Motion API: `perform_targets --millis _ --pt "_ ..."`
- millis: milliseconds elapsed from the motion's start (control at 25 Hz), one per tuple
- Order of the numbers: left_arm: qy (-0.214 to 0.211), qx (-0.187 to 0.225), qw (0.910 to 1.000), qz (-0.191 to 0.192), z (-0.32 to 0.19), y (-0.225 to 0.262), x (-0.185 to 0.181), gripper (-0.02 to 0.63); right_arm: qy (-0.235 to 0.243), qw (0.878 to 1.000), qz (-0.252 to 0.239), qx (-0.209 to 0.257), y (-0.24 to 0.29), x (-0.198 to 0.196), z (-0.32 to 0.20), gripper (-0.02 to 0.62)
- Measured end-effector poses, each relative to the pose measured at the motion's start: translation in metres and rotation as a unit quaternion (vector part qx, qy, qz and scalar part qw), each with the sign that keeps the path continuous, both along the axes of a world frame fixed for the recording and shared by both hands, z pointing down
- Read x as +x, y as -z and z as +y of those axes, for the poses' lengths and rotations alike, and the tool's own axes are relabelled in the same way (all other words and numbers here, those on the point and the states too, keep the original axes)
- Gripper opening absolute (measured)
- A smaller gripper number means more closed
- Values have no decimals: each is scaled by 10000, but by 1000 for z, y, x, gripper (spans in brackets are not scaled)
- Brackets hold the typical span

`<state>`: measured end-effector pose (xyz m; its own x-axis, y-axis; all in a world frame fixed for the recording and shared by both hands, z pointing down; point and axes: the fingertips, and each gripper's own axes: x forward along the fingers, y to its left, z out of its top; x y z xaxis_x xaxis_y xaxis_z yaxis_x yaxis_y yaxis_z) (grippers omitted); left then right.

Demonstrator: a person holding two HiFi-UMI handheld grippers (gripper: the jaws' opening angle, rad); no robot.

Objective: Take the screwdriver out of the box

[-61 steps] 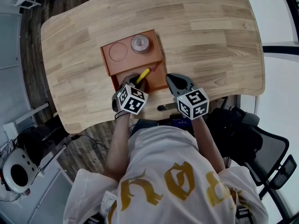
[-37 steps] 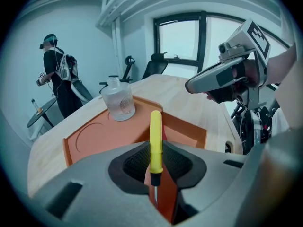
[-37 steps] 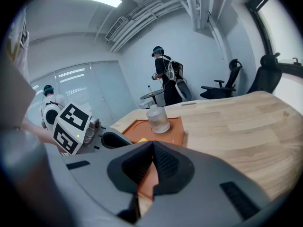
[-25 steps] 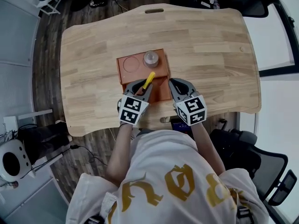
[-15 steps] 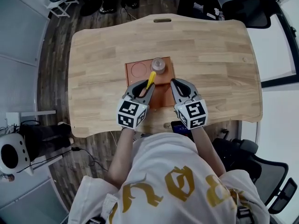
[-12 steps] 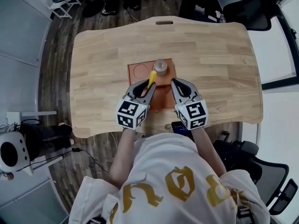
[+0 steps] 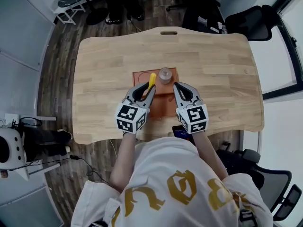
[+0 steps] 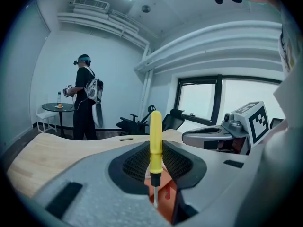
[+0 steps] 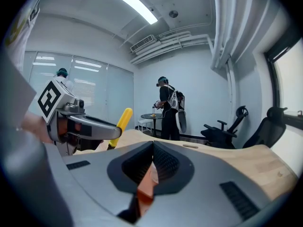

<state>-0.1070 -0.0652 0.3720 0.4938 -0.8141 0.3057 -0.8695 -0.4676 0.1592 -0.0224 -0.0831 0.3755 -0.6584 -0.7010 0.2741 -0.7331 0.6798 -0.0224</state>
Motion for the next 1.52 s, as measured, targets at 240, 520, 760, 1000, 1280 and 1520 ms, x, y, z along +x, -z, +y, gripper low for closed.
perform_targets --millis 240,520,760,1000,1280,1520 --pt "78 40 10000 23 -1 0 -12 80 -14 10000 15 22 -1 -8 -2 11" --pt "-38 61 9999 147 -1 -2 -11 80 -137 9999 -14 -52 -5 -5 -7 11" --pt "-89 29 9999 131 -2 -5 -12 80 -132 9998 -11 -132 -9 -6 -8 11" --pt "-52 -32 9999 148 0 -9 -16 80 -22 9998 39 -173 -12 -11 -5 11" --pt "-57 -47 9999 141 3 -10 -16 80 75 9999 46 -133 -13 -16 -1 11" --pt "-32 -28 9999 155 5 -7 -17 80 111 9999 47 -122 -11 -18 2 11"
